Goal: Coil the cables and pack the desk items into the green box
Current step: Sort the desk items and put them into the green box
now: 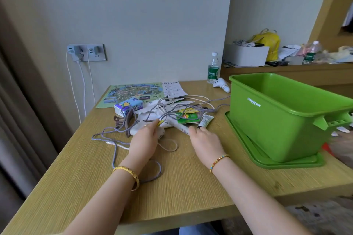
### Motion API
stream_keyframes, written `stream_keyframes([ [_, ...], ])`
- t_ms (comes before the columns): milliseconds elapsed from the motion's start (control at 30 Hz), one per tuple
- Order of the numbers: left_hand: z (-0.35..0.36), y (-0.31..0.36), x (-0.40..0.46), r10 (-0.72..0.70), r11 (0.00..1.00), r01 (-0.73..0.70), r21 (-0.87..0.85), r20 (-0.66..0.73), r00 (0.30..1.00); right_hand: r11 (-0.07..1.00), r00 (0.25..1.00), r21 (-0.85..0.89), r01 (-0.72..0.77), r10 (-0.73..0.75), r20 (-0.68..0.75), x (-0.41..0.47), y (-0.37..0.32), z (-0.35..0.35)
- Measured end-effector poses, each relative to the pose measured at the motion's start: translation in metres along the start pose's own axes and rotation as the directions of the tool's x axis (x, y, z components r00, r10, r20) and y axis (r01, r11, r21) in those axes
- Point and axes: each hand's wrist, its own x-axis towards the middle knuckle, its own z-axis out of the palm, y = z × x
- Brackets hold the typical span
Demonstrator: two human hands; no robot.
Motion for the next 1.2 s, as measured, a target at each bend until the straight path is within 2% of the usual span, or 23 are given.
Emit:
stream_keyframes([
  [67, -0.006, 0.015, 0.002, -0.017, 0.997, 0.010, -0.074, -0.095, 0.995, 0.967, 0.980, 0.170, -0.191, 0.196, -0.014, 0.004, 0.004, -0.009],
  [133, -0.013, 0.035, 0.004, -0.019, 0.991, -0.008, -0.130, -0.205, 0.979, 0.828, 0.932, 0.454, -0.330, 0.362, 0.019, 0.011, 0.009, -0.020],
  [200, -0.023, 0.056, 0.006, -0.052, 0.970, -0.017, -0.244, -0.272, 0.961, 0.695, 0.903, 0.631, -0.345, 0.428, 0.022, 0.017, 0.012, -0.035],
  [267, -0.034, 0.078, 0.009, -0.088, 0.901, -0.039, -0.431, -0.270, 0.959, 0.659, 0.890, 0.686, -0.309, 0.455, -0.037, 0.019, 0.015, -0.056],
  [367, -0.049, 0.111, 0.022, -0.180, 0.701, 0.039, -0.712, -0.124, 0.976, 0.705, 0.863, 0.671, -0.230, 0.467, -0.195, 0.018, 0.025, -0.098],
  [467, -0.056, 0.147, 0.037, -0.178, 0.527, 0.097, -0.844, 0.002, 0.984, 0.831, 0.808, 0.502, -0.240, 0.457, -0.371, 0.011, 0.050, -0.141],
  [533, -0.054, 0.176, 0.045, -0.110, 0.473, 0.112, -0.874, 0.068, 0.992, 0.883, 0.775, 0.334, -0.329, 0.455, -0.439, 0.003, 0.073, -0.165],
  [600, -0.046, 0.206, 0.051, -0.021, 0.457, 0.152, -0.877, 0.160, 0.987, 0.877, 0.763, 0.206, -0.434, 0.479, -0.434, -0.005, 0.097, -0.183],
  [633, -0.040, 0.220, 0.053, 0.021, 0.474, 0.177, -0.863, 0.211, 0.977, 0.863, 0.762, 0.155, -0.480, 0.498, -0.413, -0.009, 0.108, -0.189],
  [700, -0.027, 0.246, 0.055, 0.089, 0.610, 0.150, -0.778, 0.256, 0.963, 0.829, 0.759, 0.078, -0.554, 0.541, -0.363, -0.014, 0.128, -0.196],
  [733, -0.022, 0.257, 0.055, 0.123, 0.678, 0.103, -0.728, 0.250, 0.961, 0.814, 0.756, 0.053, -0.578, 0.559, -0.340, -0.016, 0.136, -0.196],
  [833, -0.008, 0.280, 0.053, 0.282, 0.771, -0.065, -0.634, 0.249, 0.927, 0.782, 0.743, 0.013, -0.624, 0.597, -0.303, -0.023, 0.155, -0.189],
  [867, -0.003, 0.285, 0.053, 0.333, 0.826, -0.131, -0.548, 0.287, 0.898, 0.771, 0.741, 0.004, -0.636, 0.612, -0.276, -0.025, 0.159, -0.185],
  [933, 0.006, 0.287, 0.054, 0.343, 0.938, -0.296, -0.179, 0.377, 0.860, 0.753, 0.739, -0.001, -0.658, 0.646, -0.191, -0.028, 0.166, -0.177],
  [967, 0.010, 0.286, 0.054, 0.319, 0.941, -0.338, -0.017, 0.376, 0.870, 0.746, 0.738, 0.001, -0.666, 0.658, -0.149, -0.030, 0.168, -0.173],
  [1000, 0.012, 0.283, 0.055, 0.300, 0.938, -0.342, 0.062, 0.353, 0.886, 0.743, 0.737, 0.004, -0.669, 0.665, -0.124, -0.031, 0.170, -0.170],
  [1100, 0.018, 0.269, 0.056, 0.295, 0.952, -0.306, 0.007, 0.240, 0.925, 0.762, 0.752, 0.035, -0.647, 0.644, -0.141, -0.033, 0.170, -0.165],
  [1200, 0.017, 0.249, 0.058, 0.274, 0.961, -0.266, -0.075, 0.140, 0.951, 0.837, 0.806, 0.067, -0.543, 0.541, -0.240, -0.026, 0.157, -0.162],
])
